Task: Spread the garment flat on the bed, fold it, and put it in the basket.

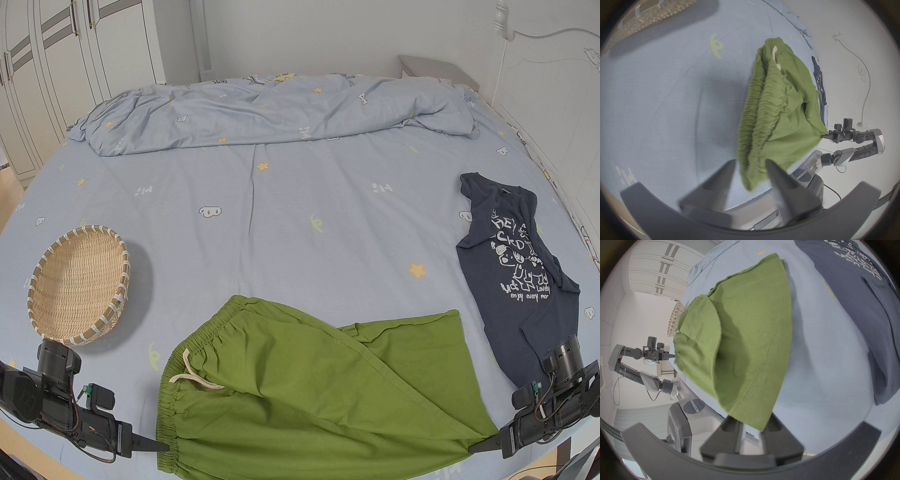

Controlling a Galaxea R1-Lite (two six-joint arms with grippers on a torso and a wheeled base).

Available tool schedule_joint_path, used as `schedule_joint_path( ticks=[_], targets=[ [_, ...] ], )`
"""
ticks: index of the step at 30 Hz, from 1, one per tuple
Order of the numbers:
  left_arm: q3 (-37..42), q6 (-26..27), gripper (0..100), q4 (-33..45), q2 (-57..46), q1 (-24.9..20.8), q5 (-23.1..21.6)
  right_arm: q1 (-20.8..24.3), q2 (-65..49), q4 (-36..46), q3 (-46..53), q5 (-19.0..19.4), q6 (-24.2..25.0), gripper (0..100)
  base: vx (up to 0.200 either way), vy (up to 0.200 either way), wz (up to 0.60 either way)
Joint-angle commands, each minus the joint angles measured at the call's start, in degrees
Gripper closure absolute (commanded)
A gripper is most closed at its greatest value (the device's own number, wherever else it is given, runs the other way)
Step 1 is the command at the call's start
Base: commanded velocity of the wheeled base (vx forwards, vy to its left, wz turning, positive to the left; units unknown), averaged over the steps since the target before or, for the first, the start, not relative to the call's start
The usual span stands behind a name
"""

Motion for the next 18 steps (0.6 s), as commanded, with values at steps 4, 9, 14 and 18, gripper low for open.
schedule_joint_path(
  ticks=[4, 9, 14, 18],
  targets=[
    [0.2, 0.1, 0, -0.2, 0.3, -0.4, -0.3, 0.3, 0.6, -0.2, 0.0, 0.4, 0.2, 0, 0.0, 0.0, 0.0],
    [-0.8, -0.1, 0, -0.6, -2.2, 2.3, -0.5, -1.0, -5.3, -0.1, -0.2, 0.3, 0.3, 0, 0.0, 0.0, 0.0],
    [-4.8, -0.5, 0, -0.1, -6.4, 3.7, -0.4, -5.0, -15.3, 0.5, -2.0, 0.1, 0.3, 0, 0.0, 0.0, 0.0],
    [-11.2, -3.0, 0, 0.5, -7.7, 2.7, 0.9, -11.1, -19.9, 1.9, -6.1, 0.1, 0.2, 0, 0.0, 0.0, 0.0]
  ],
)
